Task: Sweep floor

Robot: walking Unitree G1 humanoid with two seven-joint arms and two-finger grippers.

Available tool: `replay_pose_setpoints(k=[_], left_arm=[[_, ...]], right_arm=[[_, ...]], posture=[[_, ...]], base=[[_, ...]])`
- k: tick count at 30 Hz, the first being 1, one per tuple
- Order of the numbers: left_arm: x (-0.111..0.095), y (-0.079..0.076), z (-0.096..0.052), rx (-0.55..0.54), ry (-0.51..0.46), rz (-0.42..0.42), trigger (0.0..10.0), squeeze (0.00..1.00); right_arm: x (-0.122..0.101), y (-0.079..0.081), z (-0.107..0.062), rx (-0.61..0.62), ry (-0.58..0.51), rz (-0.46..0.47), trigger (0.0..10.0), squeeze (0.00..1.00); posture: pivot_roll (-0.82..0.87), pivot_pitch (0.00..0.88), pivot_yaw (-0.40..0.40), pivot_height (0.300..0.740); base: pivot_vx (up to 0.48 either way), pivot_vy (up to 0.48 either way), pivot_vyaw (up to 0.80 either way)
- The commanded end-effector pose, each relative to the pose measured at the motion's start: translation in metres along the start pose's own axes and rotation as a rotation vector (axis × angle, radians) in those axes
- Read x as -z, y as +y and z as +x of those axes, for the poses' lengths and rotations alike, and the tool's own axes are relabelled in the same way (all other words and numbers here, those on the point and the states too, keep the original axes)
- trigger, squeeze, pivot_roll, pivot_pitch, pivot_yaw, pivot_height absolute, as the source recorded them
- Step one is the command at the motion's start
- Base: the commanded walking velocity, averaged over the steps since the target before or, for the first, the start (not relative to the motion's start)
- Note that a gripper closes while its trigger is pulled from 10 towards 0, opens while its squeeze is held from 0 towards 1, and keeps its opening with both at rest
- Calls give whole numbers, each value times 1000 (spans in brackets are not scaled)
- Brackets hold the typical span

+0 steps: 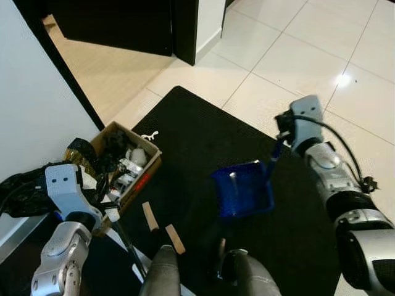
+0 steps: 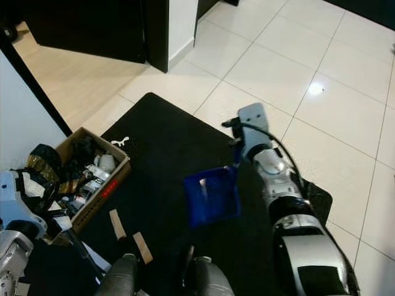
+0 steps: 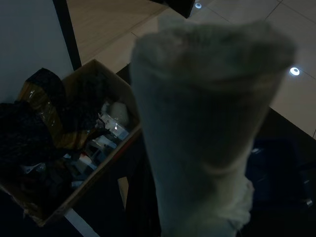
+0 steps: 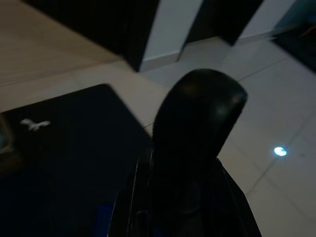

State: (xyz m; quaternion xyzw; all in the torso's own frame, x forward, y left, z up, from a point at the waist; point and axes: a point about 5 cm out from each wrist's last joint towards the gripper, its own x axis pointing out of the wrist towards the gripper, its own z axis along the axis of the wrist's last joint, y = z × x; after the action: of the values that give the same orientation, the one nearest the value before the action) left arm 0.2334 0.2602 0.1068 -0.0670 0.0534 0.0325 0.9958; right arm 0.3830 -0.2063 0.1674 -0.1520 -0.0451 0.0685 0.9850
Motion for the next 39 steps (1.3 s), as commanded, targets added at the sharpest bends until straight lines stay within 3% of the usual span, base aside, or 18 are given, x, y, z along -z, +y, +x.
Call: replay_pose_setpoints(k=[1,6,9,12,14,21,25,33,39], left_arm=[[2,-1,1,10,-5,-1,10000,0],[2,-3,4,19,-6,-2,10000,0],[-1,-2,7,20,-18,-1,10000,0],[-1,-2,7,20,-21,-1,10000,0],[-10,2,10,8,-50,8,10000,0],[-41,12,15,5,-135,86,10000,0],[-61,24,18,-6,-173,152,10000,0],[-64,32,20,-16,-161,187,10000,0],[-61,29,18,8,-176,178,10000,0]], right_arm=[[-10,-15,-3,43,-74,8,10000,0],[-9,-16,-6,24,-94,33,10000,0],[-5,-6,-7,-35,-102,122,10000,0],[-5,-4,-7,-44,-105,139,10000,0],[-2,6,-8,-100,-112,205,10000,0],[18,19,-13,-128,-36,228,10000,0],[31,28,-18,-141,-6,305,10000,0],[39,42,-22,-185,3,375,10000,0],[43,50,-23,-218,26,351,10000,0]], posture=[[331,241,-95,740],[327,236,-94,740],[329,233,-96,740],[329,233,-96,740],[334,231,-97,740],[345,229,-104,740],[345,229,-104,740],[357,228,-96,740],[359,228,-94,740]], base=[[0,0,0],[0,0,0],[0,0,0],[0,0,0],[0,0,0],[0,0,0],[0,0,0],[0,0,0],[0,0,0]])
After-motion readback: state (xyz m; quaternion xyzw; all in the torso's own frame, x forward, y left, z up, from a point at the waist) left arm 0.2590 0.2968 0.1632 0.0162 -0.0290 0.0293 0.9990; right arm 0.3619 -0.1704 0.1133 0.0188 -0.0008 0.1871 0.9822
